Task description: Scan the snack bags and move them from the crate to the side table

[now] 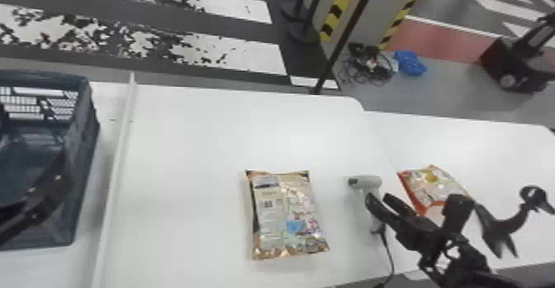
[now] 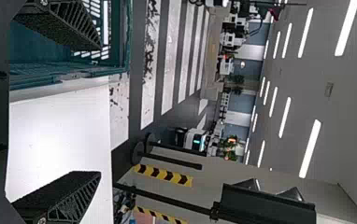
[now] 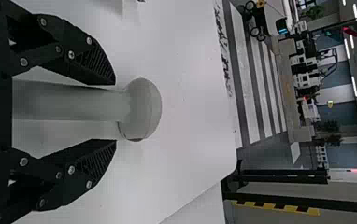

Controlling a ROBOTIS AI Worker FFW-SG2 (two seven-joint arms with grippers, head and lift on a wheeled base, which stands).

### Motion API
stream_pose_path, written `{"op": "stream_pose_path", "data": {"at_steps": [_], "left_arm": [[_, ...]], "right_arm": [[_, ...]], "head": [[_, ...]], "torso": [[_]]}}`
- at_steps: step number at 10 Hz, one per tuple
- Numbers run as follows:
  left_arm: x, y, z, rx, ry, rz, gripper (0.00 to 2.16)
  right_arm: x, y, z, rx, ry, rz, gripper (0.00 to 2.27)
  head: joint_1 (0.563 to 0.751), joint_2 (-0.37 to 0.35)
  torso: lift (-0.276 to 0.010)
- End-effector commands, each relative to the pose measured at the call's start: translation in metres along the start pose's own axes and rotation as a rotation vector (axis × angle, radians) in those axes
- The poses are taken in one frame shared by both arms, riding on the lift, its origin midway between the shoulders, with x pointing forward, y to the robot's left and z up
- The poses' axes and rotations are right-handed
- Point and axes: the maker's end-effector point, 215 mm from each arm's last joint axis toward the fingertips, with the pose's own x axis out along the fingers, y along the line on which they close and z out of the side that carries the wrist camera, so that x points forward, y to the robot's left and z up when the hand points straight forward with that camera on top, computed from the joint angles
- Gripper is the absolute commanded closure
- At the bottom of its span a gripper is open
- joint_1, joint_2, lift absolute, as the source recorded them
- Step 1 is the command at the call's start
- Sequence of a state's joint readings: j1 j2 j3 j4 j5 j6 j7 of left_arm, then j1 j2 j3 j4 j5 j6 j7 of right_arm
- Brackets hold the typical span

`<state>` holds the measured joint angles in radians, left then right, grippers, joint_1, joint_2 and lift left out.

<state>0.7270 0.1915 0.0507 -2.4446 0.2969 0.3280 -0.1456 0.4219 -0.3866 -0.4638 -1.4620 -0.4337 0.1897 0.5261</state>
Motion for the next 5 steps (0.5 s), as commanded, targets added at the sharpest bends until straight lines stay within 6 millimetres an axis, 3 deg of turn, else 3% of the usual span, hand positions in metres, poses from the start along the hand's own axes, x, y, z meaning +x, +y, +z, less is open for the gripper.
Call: {"op": "stream_pose_path", "data": {"at_steps": [1, 2, 5], "left_arm": [[0.003, 0.000, -0.003, -0.001, 0.012, 0.000, 0.04], [0.004, 0.000, -0.001, 0.001, 0.008, 0.000, 0.04], [0.008, 0.001, -0.008, 0.001, 0.036, -0.002, 0.04]], "right_arm": [[-0.009, -0.002, 0.024, -0.019, -0.019, 0.007, 0.05], [-0.018, 0.009, 0.035, 0.007, 0.001, 0.051, 0.06], [-0.034, 0.087, 0.015, 0.174, 0.300, 0.347, 0.12]], "head": [[0.695, -0.350], [0.695, -0.350], [0.695, -0.350]], "torso": [[-0.087], [-0.087], [-0.087]]}}
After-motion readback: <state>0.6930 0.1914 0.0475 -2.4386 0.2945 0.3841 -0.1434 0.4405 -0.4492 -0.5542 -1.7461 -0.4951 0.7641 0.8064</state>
